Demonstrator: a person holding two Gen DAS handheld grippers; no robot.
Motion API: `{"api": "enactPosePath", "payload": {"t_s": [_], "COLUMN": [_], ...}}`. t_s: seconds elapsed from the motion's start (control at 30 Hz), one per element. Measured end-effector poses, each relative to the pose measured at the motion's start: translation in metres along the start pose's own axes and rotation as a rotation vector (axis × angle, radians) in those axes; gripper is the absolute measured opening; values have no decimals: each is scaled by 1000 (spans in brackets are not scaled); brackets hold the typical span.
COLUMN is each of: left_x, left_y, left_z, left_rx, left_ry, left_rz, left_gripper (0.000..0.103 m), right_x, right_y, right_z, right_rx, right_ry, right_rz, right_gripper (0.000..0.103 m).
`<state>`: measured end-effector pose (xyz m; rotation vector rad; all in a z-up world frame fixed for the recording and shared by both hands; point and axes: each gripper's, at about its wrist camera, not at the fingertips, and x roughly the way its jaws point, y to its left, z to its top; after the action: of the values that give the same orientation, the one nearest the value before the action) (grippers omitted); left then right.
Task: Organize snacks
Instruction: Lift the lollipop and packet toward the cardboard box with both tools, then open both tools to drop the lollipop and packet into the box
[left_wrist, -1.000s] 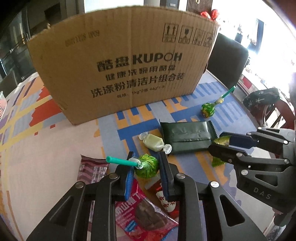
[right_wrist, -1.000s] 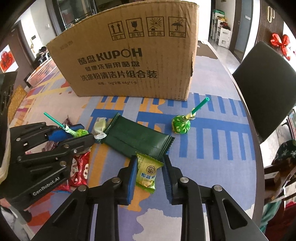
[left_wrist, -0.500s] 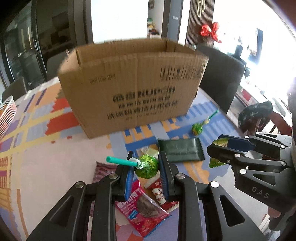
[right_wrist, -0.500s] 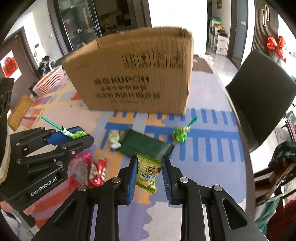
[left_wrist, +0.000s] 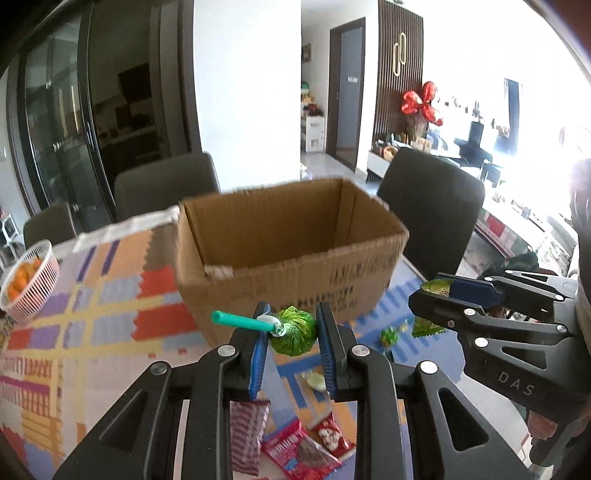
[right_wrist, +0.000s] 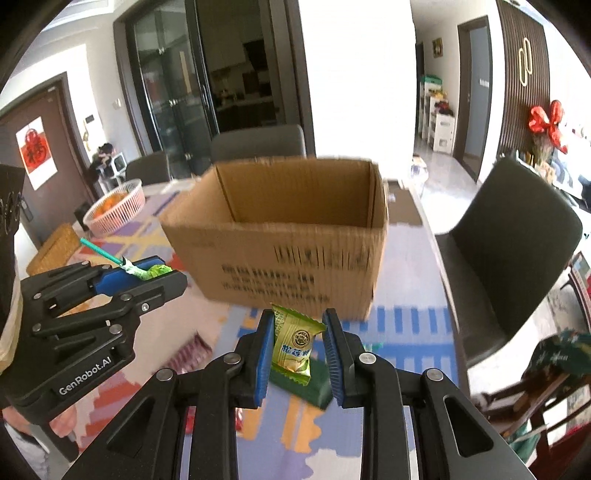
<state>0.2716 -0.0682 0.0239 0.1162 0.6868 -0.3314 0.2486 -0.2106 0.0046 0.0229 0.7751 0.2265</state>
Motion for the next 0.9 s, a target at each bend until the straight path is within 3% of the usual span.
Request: {"api": "enactPosePath", "payload": {"t_s": [0.43, 0.9], "left_x": [-2, 57], "left_y": [18, 44], "left_z": [59, 90], "left_rx": [37, -20], "left_ry": [-76, 12], "left_rz": [53, 30], "left_gripper": [26, 26], "right_x": [-14, 39], "right_y": [10, 9], "right_z": [71, 115], "right_rx": [-20, -34], "right_ry": [-114, -46], "right_rz": [32, 39], "right_gripper": [27, 27]}}
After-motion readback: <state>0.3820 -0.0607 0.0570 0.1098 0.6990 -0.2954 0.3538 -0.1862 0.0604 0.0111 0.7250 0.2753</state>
